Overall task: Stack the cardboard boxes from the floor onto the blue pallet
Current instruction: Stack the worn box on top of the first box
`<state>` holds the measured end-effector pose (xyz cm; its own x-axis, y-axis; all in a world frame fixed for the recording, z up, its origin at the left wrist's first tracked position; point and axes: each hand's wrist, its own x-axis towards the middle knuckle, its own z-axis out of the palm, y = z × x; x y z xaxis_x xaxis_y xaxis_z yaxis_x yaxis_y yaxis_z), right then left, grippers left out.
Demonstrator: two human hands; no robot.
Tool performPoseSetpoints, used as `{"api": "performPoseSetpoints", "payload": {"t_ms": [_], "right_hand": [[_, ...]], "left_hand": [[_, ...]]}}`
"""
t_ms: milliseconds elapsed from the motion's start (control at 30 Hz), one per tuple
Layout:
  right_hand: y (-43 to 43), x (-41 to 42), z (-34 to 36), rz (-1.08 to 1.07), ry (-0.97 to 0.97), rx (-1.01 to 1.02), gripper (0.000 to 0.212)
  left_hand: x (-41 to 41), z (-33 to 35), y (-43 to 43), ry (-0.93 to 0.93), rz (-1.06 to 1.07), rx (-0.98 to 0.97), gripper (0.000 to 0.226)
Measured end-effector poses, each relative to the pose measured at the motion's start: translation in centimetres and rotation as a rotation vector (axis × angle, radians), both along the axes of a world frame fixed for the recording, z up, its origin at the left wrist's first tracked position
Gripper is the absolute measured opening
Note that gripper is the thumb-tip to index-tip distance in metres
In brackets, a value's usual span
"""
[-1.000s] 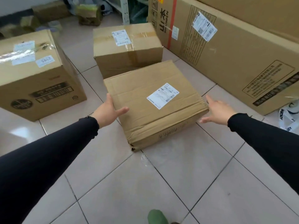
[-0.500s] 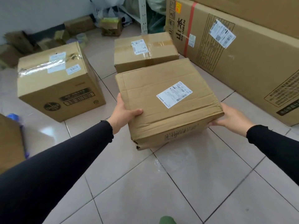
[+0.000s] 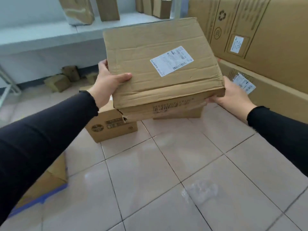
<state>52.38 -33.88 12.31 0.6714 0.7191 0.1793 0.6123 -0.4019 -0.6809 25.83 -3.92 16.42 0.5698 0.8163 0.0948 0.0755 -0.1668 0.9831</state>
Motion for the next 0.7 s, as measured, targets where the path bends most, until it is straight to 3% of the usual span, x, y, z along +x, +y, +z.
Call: {"api": "performPoseSetpoints", "payload": {"t_ms": [300,500,700], "right_hand": [[18.9,-15.7,4.2,0.262,-0.08,0.103,0.075],[27.2,-29.2,2.3,0.473,0.0,0.123,0.064],[31.6,-39.7,-0.8,0.624,0.055,0.1,0.068]], "left_hand": [[-21.4,6.5,11.2,0.047,0.265,0.074,0.081],[-37.7,6.0,14.2,0.192,0.433,0.005,0.07],[-49.7,3.3,17.4,0.416,0.562,-0.085,0.082]]}}
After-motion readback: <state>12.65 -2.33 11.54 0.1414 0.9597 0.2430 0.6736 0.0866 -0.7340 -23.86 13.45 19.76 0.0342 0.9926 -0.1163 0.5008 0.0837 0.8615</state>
